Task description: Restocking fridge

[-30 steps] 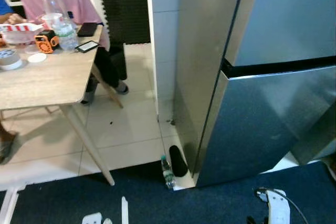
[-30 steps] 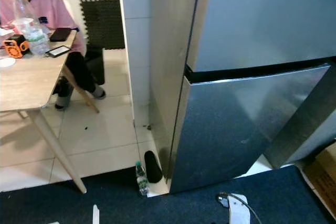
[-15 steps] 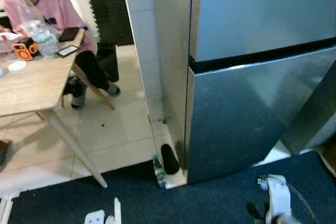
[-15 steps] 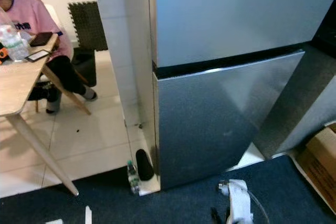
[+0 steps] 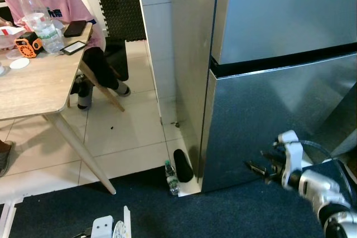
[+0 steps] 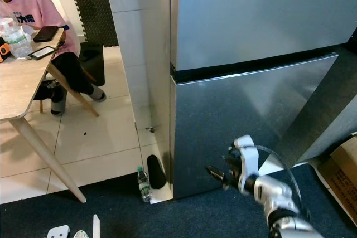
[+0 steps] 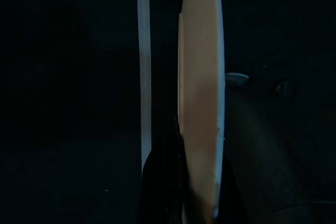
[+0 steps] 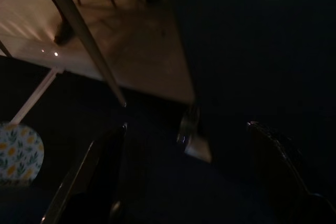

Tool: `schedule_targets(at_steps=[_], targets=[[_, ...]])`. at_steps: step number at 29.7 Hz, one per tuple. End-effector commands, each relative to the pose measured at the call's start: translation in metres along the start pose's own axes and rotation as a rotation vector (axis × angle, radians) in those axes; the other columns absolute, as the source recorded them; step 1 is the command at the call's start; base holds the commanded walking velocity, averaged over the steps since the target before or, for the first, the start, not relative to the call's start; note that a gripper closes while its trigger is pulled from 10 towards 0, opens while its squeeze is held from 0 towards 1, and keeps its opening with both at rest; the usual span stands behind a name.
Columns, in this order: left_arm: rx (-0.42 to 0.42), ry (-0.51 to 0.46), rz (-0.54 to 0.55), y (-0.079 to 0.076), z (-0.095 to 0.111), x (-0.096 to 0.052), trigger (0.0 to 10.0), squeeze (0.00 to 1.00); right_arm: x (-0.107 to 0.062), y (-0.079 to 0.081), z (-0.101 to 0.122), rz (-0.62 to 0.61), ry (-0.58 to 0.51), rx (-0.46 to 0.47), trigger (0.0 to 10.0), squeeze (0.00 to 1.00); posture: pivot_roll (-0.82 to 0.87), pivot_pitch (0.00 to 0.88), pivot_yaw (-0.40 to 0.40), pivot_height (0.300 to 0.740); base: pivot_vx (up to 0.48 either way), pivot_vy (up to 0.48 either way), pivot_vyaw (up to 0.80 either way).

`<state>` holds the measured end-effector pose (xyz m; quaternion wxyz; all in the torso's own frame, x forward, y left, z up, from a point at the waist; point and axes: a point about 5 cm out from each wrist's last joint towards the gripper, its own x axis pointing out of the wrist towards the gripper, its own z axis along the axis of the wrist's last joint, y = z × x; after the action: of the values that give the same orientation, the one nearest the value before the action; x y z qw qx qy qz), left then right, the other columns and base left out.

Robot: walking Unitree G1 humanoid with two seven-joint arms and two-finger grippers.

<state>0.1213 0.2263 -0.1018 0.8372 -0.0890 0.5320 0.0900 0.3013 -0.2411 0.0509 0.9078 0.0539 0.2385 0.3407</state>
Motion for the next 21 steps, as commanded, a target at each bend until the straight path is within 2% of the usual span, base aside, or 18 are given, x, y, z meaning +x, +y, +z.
schedule_targets(at_steps=[1,2,3,4,8,10,11,13,14,15,18,19,20,21], targets=[[0.008,-0.013,0.026,0.01,0.003,-0.002,10.0,0.0,-0.001,0.002,0.003,0.073,0.0,-0.013,10.0,1.0,-0.01,0.0,0.02,0.74,0.0,0.0,0.0],[0.011,-0.028,0.032,0.013,0.008,-0.002,10.0,0.0,-0.001,0.004,0.014,0.142,-0.016,-0.044,10.0,1.0,-0.01,0.0,0.02,0.74,0.0,0.0,0.0],[0.011,-0.028,0.032,0.013,0.008,-0.002,10.0,0.0,-0.001,0.004,0.014,0.142,-0.016,-0.044,10.0,1.0,-0.01,0.0,0.02,0.74,0.0,0.0,0.0],[0.01,-0.046,0.037,0.016,0.014,-0.002,10.0,0.0,-0.001,0.006,0.024,0.2,-0.03,-0.071,10.0,1.0,-0.01,0.0,0.017,0.74,0.0,0.0,0.0],[0.068,-0.134,0.057,0.025,0.048,-0.004,10.0,0.0,0.0,0.016,0.058,0.407,-0.092,-0.166,10.0,1.0,-0.01,0.0,0.018,0.74,0.0,0.0,0.0],[0.085,-0.144,0.058,0.026,0.053,-0.004,10.0,0.0,-0.001,0.018,0.063,0.44,-0.099,-0.172,10.0,1.0,-0.01,0.0,0.018,0.74,0.0,0.0,0.0],[0.126,-0.18,0.059,0.029,0.069,-0.006,10.0,0.0,-0.001,0.023,0.08,0.517,-0.122,-0.229,10.0,0.63,-0.02,0.0,0.023,0.74,0.0,0.0,0.0],[0.126,-0.18,0.059,0.029,0.069,-0.006,10.0,0.0,-0.001,0.023,0.08,0.517,-0.122,-0.229,10.0,0.63,-0.02,0.0,0.023,0.74,0.0,0.0,0.0],[0.145,-0.192,0.059,0.03,0.075,-0.007,10.0,0.0,-0.002,0.026,0.087,0.544,-0.135,-0.249,10.0,0.52,-0.02,0.0,0.023,0.74,0.0,0.0,0.0],[0.168,-0.206,0.055,0.03,0.082,-0.008,10.0,0.0,-0.001,0.029,0.097,0.569,-0.157,-0.282,10.0,0.0,-0.02,0.0,0.023,0.74,0.0,0.0,0.0],[0.218,-0.231,0.038,0.028,0.097,-0.009,10.0,0.0,0.003,0.036,0.124,0.575,-0.199,-0.401,10.0,0.0,-0.02,0.0,0.026,0.74,0.0,0.0,0.0],[0.218,-0.231,0.038,0.028,0.097,-0.009,10.0,0.0,0.003,0.036,0.124,0.575,-0.199,-0.401,10.0,0.0,-0.02,0.0,0.026,0.74,0.0,0.0,0.0],[0.235,-0.233,0.025,0.024,0.099,-0.009,10.0,0.0,0.007,0.039,0.132,0.569,-0.179,-0.464,10.0,0.0,-0.02,0.0,0.022,0.74,0.0,0.0,0.0],[0.255,-0.229,0.002,0.017,0.098,-0.007,10.0,0.0,0.014,0.045,0.146,0.539,-0.146,-0.584,10.0,0.0,-0.03,0.0,0.021,0.74,0.0,0.0,0.0]])
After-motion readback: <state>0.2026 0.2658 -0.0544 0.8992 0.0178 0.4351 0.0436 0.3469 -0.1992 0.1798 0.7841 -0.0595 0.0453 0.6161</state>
